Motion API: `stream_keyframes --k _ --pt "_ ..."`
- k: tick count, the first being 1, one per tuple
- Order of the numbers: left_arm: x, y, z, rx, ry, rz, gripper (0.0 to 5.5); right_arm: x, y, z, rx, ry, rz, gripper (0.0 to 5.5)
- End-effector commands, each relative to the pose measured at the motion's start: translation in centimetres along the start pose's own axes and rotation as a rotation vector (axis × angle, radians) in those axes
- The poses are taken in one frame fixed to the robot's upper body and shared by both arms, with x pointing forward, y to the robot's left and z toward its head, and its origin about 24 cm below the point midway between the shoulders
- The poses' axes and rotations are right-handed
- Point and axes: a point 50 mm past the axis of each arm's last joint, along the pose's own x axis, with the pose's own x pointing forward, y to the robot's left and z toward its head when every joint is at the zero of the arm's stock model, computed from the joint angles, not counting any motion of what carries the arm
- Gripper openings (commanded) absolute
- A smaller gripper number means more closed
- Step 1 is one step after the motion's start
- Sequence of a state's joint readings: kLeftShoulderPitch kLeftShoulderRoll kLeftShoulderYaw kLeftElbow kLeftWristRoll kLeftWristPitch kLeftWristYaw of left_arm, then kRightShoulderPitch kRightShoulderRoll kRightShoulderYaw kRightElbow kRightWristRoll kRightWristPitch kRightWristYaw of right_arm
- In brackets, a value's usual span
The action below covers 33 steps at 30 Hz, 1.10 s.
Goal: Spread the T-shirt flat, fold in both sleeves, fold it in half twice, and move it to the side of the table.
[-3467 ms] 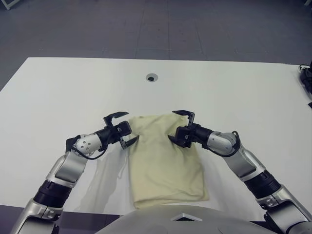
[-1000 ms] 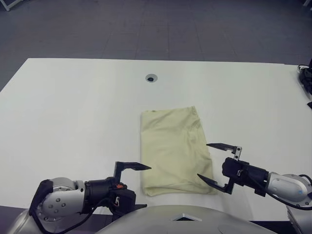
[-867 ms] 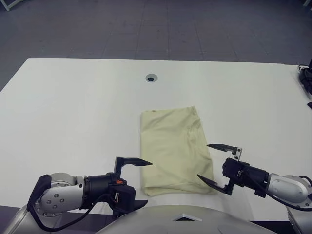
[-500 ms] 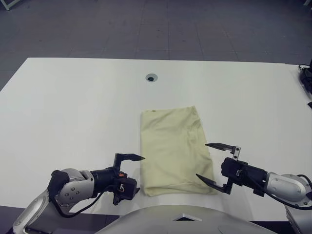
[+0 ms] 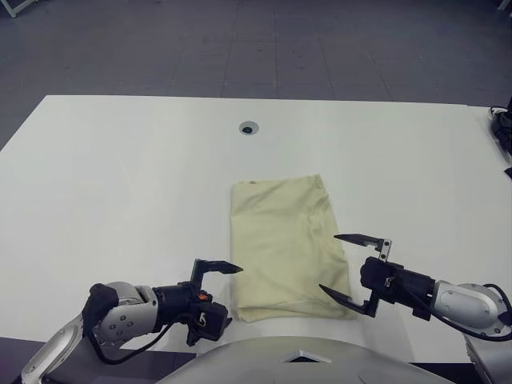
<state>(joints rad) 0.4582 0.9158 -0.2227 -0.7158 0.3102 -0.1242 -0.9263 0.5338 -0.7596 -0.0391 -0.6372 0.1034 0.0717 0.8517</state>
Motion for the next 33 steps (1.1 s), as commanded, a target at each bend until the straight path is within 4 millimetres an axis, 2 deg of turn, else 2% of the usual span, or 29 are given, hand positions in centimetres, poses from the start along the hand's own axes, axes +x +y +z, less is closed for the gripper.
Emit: stream_keyframes --k 1,8,12,17,25,33 --pt "1.0 -0.7 -1.0 -0.004 0.054 -0.047 5.38 0.2 -0.1 0.0 -0.004 0.004 0.0 5.4" --pt "1.8 -0.8 -0.8 -0.005 0.023 -0.065 5.37 0.4 -0.3 -0.1 -0.003 -0.002 -0.002 5.4" --pt "2.0 -0.7 -0.9 -0.002 0.021 -0.07 4.86 0.5 -0.4 -0.1 -0.006 0.0 -0.004 5.4" --pt "2.0 -0.6 -0.8 0.008 0.019 -0.06 3.86 0.5 -0.4 -0.1 -0.013 0.004 -0.006 5.4" --pt "1.8 -0.7 -1.0 0.002 0.032 -0.075 2.57 0.5 -0.4 0.0 -0.024 0.002 -0.008 5.4" --pt "1.6 -0.8 -0.1 -0.007 -0.021 -0.078 1.17 0.4 -0.3 0.1 -0.025 0.003 -0.001 5.4"
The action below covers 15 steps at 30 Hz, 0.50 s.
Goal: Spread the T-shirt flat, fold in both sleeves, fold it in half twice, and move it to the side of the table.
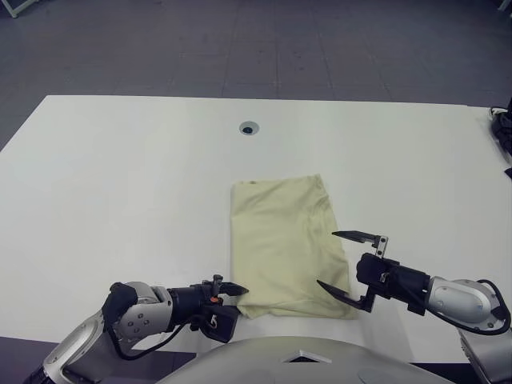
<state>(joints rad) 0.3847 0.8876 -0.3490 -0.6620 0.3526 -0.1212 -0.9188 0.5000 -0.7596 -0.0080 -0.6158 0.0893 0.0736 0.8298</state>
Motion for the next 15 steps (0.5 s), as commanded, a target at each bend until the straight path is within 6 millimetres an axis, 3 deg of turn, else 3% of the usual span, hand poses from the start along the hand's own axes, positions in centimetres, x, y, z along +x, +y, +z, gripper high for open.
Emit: stream_keyframes --k 1,7,15 --pt "-0.18 -0.43 0.02 -0.012 0.011 -0.037 0.98 -0.18 -0.06 0.22 -0.018 0.003 0.009 5.4" --pt "-0.17 -0.11 -0.05 0.018 0.032 -0.034 0.07 -0.26 -0.12 0.18 -0.019 0.008 0.011 5.4" --pt "-0.1 0.1 -0.05 0.018 0.028 -0.026 0.07 -1.13 -0.51 0.23 -0.045 0.023 0.014 5.4"
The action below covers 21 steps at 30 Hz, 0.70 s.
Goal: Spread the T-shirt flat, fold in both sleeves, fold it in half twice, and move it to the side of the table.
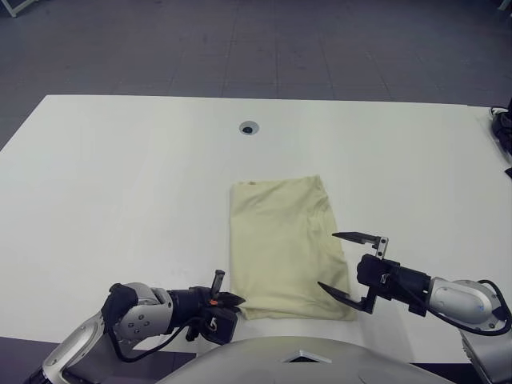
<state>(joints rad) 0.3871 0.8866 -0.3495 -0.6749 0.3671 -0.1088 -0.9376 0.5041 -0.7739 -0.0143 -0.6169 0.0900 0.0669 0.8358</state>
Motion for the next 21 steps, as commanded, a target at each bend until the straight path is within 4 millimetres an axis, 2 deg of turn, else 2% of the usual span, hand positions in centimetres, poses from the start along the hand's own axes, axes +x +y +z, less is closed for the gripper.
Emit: stream_keyframes --k 1,5,8,11,15,21 --pt "-0.1 0.2 -0.2 0.011 0.018 -0.009 0.07 -1.3 -0.6 0.4 -0.043 0.017 0.011 5.4" --pt "-0.2 0.3 -0.3 0.007 0.021 -0.002 0.07 -2.6 -0.6 1.0 -0.09 0.059 0.086 5.4" --pt "-0.2 0.4 -0.3 0.006 0.019 0.002 0.07 -3.2 0.3 1.4 -0.125 0.108 0.185 5.4" --pt "-0.1 0.5 -0.2 0.001 0.012 0.006 0.07 -3.4 1.4 1.9 -0.176 0.119 0.276 5.4" --pt "0.0 0.4 -0.2 -0.002 0.009 0.008 0.07 -3.0 2.1 1.1 -0.239 0.184 0.338 5.4" --pt "0.0 0.5 -0.1 0.0 0.001 0.009 0.07 -2.6 2.6 -0.4 -0.281 0.282 0.391 4.62"
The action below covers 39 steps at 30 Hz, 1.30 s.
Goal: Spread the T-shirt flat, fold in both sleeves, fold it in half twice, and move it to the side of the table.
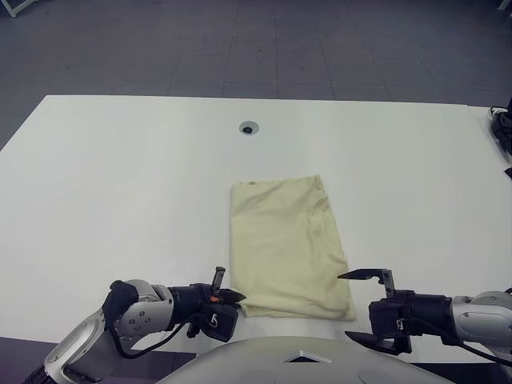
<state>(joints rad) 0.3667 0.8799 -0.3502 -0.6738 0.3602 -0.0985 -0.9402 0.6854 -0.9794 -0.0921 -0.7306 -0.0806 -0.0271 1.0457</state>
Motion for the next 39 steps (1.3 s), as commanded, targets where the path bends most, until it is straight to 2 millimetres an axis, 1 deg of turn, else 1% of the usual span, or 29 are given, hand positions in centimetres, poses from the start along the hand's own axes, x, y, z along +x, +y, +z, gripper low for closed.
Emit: stream_keyframes --k 1,3,8,10,13,22,28,30,35,39 --pt "0.0 0.1 0.0 -0.003 0.0 -0.002 0.07 0.6 0.2 -0.8 -0.035 0.068 0.043 4.45" --pt "0.0 0.1 0.1 -0.005 -0.008 0.001 0.07 0.9 0.2 -0.9 -0.042 0.075 0.05 4.21" --pt "-0.1 0.1 0.3 -0.006 -0.014 0.0 0.07 1.4 0.4 -1.2 -0.048 0.101 0.082 3.34" --pt "-0.1 0.1 0.4 -0.006 -0.015 -0.001 0.07 1.6 0.5 -1.2 -0.046 0.1 0.089 3.12" --pt "-0.1 0.1 0.6 -0.007 -0.019 0.0 0.07 1.7 0.4 -1.3 -0.058 0.106 0.094 2.58" --pt "-0.1 -0.2 0.9 -0.018 -0.022 -0.006 0.07 1.5 0.1 -1.7 -0.064 0.125 0.097 1.08" --pt "-0.2 -0.3 0.6 -0.025 -0.002 -0.01 0.07 1.4 0.2 -1.7 -0.065 0.127 0.107 0.15" --pt "-0.2 -0.3 0.7 -0.027 -0.004 -0.011 0.07 1.4 0.2 -1.6 -0.063 0.113 0.109 0.0" --pt "-0.4 0.0 0.8 -0.031 -0.024 -0.001 0.07 0.9 0.0 -0.7 -0.045 0.05 0.113 0.0" --pt "-1.4 0.6 2.0 -0.053 -0.113 0.003 0.07 -0.2 -0.3 -0.2 -0.017 0.004 0.14 0.0"
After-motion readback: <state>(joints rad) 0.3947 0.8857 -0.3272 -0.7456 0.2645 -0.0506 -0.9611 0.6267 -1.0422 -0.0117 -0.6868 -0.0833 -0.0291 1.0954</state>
